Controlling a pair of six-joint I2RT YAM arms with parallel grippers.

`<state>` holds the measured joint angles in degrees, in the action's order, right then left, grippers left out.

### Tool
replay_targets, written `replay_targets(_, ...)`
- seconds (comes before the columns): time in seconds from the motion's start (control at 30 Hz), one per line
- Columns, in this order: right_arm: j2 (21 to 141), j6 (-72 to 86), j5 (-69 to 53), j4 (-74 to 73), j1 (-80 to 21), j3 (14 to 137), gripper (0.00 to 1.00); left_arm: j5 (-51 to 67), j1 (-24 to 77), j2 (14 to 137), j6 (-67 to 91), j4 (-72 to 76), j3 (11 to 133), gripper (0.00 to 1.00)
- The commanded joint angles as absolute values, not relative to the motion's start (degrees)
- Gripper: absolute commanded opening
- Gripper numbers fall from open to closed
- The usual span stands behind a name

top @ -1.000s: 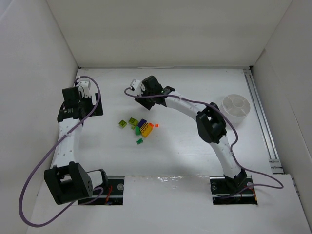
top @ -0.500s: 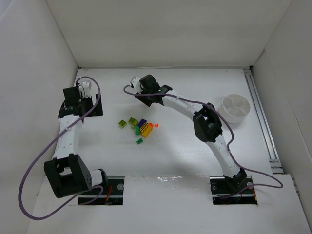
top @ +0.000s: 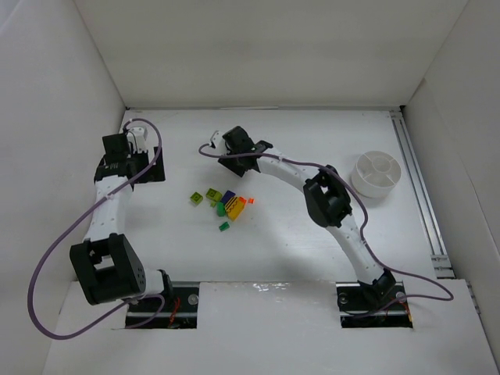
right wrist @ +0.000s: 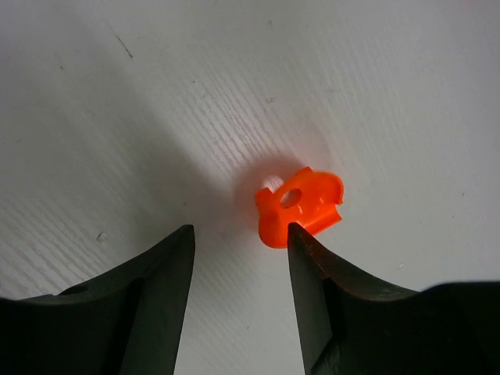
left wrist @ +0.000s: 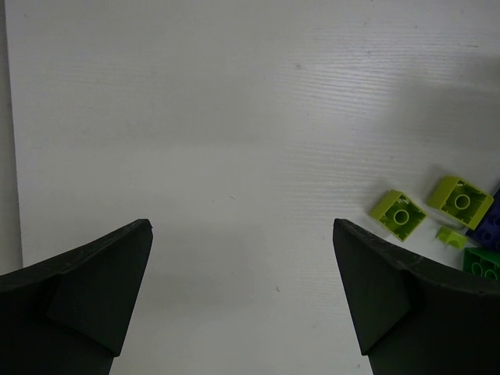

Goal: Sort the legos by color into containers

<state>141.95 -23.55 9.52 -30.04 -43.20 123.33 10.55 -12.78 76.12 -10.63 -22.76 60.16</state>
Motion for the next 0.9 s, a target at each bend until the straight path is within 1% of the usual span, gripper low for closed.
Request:
replay_targets(0.0,142.6,-22.8,10.0,-30.5,-43.2,126.1,0.56,11.3,-13.0,77.2,-11.2,-22.3,62.6,1.0)
replay_targets(0.23,143.2,-22.8,10.6,-29.4,-42.7,126.7,0.56,12.4,-13.0,77.7,-11.2,-21.8,63.1,1.0)
replay_targets(0.33,144.6,-22.8,11.2,-30.1,-42.7,129.0,0.54,12.4,-13.0,78.2,-11.2,-21.8,63.1,1.0)
replay_targets(0.5,145.9,-22.8,11.8,-30.1,-42.1,130.8,0.52,12.4,-13.0,78.7,-11.2,-21.8,63.6,1.0)
replay_targets(0.6,146.4,-22.8,11.8,-30.6,-41.6,130.8,0.49,12.4,-13.0,78.7,-11.2,-21.8,63.6,1.0)
replay_targets(0.63,146.4,-22.8,11.8,-30.6,-41.6,130.8,0.47,12.4,-13.0,79.3,-11.2,-21.8,64.2,1.0)
replay_targets(0.77,146.4,-22.2,11.8,-30.6,-41.1,130.8,0.44,12.4,-13.0,79.8,-11.2,-21.8,64.2,1.0)
replay_targets(0.87,145.7,-21.7,11.8,-30.5,-41.0,129.4,0.37,12.4,-13.0,79.8,-11.2,-21.8,64.7,1.0)
